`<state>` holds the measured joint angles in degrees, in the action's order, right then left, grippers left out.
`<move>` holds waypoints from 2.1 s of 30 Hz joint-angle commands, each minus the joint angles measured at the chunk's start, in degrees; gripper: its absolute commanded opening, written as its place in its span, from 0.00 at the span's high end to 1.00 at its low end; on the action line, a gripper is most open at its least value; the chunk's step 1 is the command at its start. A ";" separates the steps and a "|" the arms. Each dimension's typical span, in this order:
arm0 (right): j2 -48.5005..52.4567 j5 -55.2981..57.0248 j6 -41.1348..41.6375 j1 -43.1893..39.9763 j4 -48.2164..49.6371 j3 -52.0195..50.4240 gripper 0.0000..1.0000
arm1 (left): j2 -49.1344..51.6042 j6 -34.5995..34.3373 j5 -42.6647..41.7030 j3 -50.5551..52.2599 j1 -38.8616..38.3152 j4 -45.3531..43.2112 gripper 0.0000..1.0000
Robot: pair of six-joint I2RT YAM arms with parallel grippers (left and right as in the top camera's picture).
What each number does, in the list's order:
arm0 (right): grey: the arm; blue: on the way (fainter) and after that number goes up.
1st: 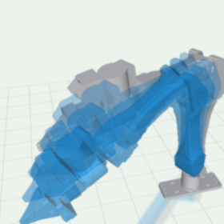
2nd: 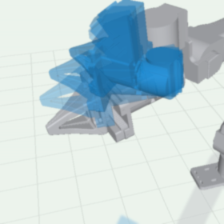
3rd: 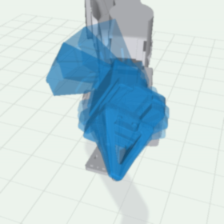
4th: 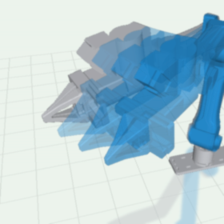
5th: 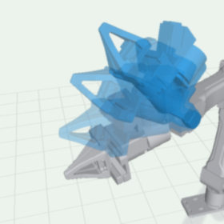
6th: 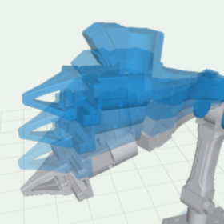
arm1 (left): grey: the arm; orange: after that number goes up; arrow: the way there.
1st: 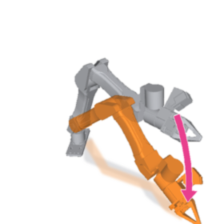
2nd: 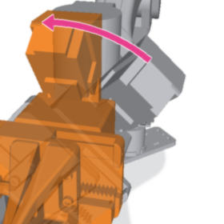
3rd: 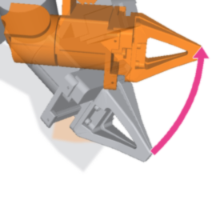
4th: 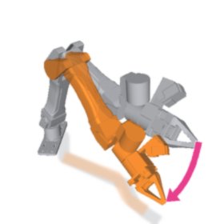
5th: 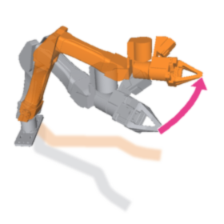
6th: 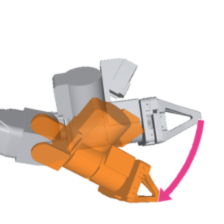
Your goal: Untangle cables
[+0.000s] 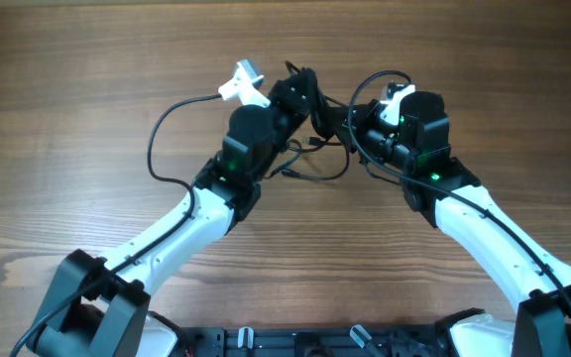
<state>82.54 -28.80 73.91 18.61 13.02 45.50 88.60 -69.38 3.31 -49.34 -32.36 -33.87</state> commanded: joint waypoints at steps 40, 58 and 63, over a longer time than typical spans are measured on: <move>0.50 -8.66 -22.34 1.51 5.95 0.24 0.30 | -0.85 19.85 -31.17 -0.66 14.05 -0.42 0.96; 0.50 -13.77 10.29 -0.79 15.08 0.24 0.54 | -0.85 34.53 -86.20 -0.66 28.13 -10.93 0.96; 0.50 -16.33 10.08 -0.79 14.78 0.24 0.55 | -0.85 34.95 -85.99 -0.66 27.58 -10.97 0.96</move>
<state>83.26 -42.39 82.52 17.82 27.53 45.78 88.18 -36.42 -81.56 -49.15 -4.51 -44.23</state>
